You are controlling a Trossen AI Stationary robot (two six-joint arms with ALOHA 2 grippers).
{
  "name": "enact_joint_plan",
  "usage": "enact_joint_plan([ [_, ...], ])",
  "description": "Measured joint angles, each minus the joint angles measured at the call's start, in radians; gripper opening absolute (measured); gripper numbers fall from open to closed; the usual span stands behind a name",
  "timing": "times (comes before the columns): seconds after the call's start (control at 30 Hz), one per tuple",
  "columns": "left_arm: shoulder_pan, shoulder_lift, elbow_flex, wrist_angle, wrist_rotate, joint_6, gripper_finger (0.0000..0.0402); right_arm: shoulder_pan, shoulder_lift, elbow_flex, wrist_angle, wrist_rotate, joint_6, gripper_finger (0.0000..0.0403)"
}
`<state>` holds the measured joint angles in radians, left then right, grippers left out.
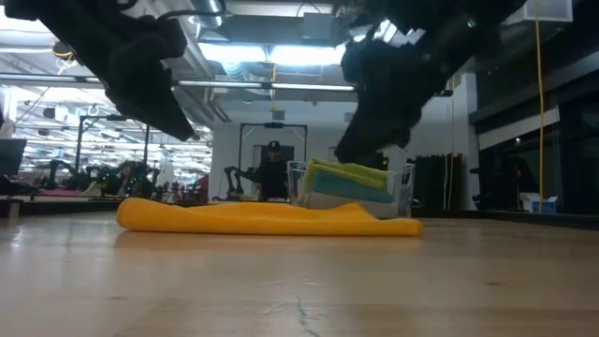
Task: Fold microfiber towels
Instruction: Fold the orange microfiber towel
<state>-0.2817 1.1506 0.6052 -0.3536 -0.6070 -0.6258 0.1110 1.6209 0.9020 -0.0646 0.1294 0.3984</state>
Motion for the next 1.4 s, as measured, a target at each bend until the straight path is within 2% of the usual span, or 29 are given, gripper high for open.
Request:
enact_joint_plan([
  [0.13,-0.036,-0.002,0.000,-0.008,0.005,-0.022,0.0124,0.074,0.090,0.000,0.004,0.270,0.136,0.0095],
  [0.23,-0.057,-0.002,0.000,-0.006,0.020,-0.030,0.0124,0.096,0.148,0.000,0.006,0.367,0.235,0.0090],
  [0.37,-0.086,-0.001,0.000,-0.006,0.024,-0.053,0.0124,0.092,0.191,-0.002,0.032,0.346,0.311,0.0085],
  [0.43,-0.096,-0.001,0.000,-0.006,0.022,-0.053,0.0124,0.092,0.213,-0.002,0.162,0.332,0.299,0.0084],
  [0.53,-0.098,-0.001,0.000,-0.006,-0.014,-0.046,0.0124,0.101,0.270,0.024,0.467,0.209,0.191,0.0084],
  [0.6,-0.097,-0.001,0.000,-0.005,-0.057,-0.024,0.0124,0.110,0.331,0.096,0.529,0.158,0.131,0.0084],
  [0.7,-0.097,-0.001,0.000,-0.005,-0.105,-0.020,0.0124,0.109,0.440,0.258,0.422,0.155,0.071,0.0084],
  [0.93,-0.096,-0.001,0.000,-0.005,-0.108,-0.019,0.0124,0.069,0.691,0.689,0.101,0.159,-0.023,0.0084],
  [1.03,-0.096,-0.001,0.000,-0.005,-0.108,-0.019,0.0124,0.062,0.757,0.817,-0.035,0.059,-0.027,0.0084],
  [1.17,-0.096,-0.001,0.000,-0.005,-0.107,-0.019,0.0124,0.065,0.785,0.907,-0.254,-0.080,-0.043,0.0084],
  [1.3,-0.096,-0.001,0.000,-0.006,-0.106,-0.018,0.0124,0.100,0.769,0.924,-0.473,-0.123,-0.062,0.0084],
  [1.4,-0.096,-0.001,0.000,-0.008,-0.106,-0.018,0.0124,0.134,0.757,0.924,-0.631,-0.205,-0.100,0.0084],
])
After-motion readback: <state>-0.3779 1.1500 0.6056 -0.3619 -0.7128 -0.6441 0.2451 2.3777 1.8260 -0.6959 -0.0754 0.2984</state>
